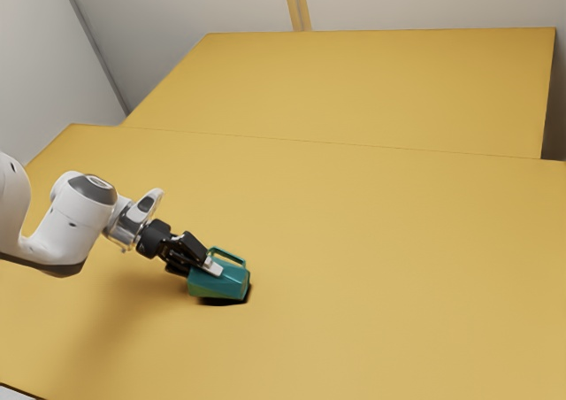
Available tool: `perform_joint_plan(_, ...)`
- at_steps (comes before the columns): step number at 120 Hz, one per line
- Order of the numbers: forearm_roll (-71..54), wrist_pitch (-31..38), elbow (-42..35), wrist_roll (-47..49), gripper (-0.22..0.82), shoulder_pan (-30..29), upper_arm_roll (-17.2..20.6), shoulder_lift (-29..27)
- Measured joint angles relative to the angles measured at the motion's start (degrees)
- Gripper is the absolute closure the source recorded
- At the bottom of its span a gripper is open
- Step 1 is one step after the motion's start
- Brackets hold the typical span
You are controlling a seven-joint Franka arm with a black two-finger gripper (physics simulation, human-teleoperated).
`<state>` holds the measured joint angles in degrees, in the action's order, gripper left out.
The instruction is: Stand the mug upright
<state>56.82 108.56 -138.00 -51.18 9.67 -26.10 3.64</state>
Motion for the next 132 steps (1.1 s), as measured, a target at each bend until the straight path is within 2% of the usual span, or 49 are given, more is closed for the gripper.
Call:
perform_joint_plan(27, 0.17, -0.62, 0.5, -0.54, 0.72, 0.35, 0.16, -1.79)
perform_joint_plan(48, -0.43, -0.49, 1.33, -0.47, 0.74, 1.29, 0.44, -5.83)
perform_joint_plan(60, -2.73, -0.26, 4.85, 0.07, 0.74, 2.07, 1.33, -7.06)
perform_joint_plan(97, -25.97, 0.24, 20.64, 4.32, 0.75, 3.56, 6.97, -5.53)
perform_joint_plan(115, -38.12, 1.3, 23.57, 6.75, 0.75, 3.22, 10.26, -3.93)
perform_joint_plan(132, -45.9, 3.1, 23.61, 8.9, 0.76, 4.99, 11.16, -2.16)
